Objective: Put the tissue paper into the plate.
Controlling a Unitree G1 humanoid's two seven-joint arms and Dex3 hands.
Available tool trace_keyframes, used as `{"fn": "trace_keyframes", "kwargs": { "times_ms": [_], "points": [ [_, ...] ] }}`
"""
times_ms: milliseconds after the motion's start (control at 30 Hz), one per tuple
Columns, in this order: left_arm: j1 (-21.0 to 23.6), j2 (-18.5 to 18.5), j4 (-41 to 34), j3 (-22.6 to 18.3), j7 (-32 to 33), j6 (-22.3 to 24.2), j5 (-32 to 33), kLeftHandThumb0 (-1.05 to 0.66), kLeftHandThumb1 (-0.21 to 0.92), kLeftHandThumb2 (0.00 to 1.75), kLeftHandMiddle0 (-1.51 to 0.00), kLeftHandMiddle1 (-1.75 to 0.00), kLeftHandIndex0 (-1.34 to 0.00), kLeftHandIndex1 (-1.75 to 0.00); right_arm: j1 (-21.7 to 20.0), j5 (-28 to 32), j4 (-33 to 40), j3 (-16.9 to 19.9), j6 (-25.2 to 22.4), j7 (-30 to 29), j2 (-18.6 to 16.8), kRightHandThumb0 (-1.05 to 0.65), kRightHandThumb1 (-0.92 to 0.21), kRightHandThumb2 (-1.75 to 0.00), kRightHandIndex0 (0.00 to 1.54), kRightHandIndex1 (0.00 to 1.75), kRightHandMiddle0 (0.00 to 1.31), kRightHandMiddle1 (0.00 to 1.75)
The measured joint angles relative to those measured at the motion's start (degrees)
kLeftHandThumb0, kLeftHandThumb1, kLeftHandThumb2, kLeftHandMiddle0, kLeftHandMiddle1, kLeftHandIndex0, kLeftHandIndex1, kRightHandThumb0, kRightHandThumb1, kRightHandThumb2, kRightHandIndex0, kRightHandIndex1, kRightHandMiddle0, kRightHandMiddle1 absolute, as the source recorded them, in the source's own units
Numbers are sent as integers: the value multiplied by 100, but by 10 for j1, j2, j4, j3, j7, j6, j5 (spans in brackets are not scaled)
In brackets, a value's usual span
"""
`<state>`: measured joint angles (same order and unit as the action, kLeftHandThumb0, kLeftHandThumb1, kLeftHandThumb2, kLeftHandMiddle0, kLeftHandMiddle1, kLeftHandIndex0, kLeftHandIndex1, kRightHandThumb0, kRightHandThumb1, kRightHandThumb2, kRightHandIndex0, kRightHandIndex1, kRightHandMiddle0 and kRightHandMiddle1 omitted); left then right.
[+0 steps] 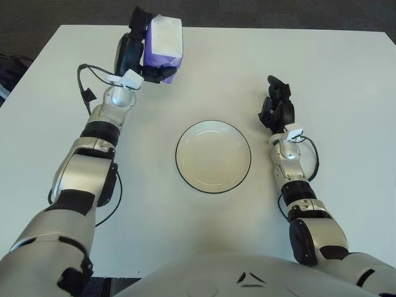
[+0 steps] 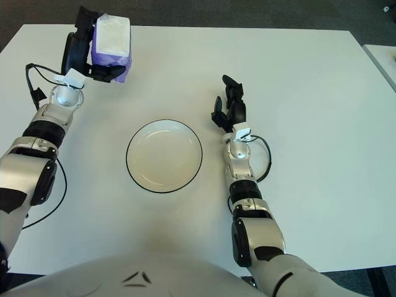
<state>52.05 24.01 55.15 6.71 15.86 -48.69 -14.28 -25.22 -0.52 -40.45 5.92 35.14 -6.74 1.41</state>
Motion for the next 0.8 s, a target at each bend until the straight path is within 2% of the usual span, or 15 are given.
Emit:
{"fn": "trace_keyframes", "kwargs": {
  "times_ms": [200, 467, 667, 800],
  "points": [
    [-12, -8, -52, -6, -17, -3, 3, -48, 30, 133, -124, -175, -62, -175, 0, 0, 0, 0, 0, 0, 0, -54, -92, -81, 27, 26, 0, 71],
    [-60, -26, -150, 4, -21, -3, -36, -50, 26, 138, -128, -175, -66, -175, 0, 0, -1, 0, 0, 0, 0, -54, -92, -81, 27, 26, 0, 72],
    [-93, -34, -206, 19, -59, -13, -43, -50, 26, 138, -129, -175, -66, -175, -1, 0, -2, 0, 0, 0, 1, -54, -92, -80, 27, 26, 0, 72],
    [-101, -37, -216, 30, -90, -35, -36, -50, 27, 137, -127, -175, -65, -175, -1, 0, -2, 1, 0, 1, 1, -54, -92, -81, 27, 26, 0, 72]
  ]
}}
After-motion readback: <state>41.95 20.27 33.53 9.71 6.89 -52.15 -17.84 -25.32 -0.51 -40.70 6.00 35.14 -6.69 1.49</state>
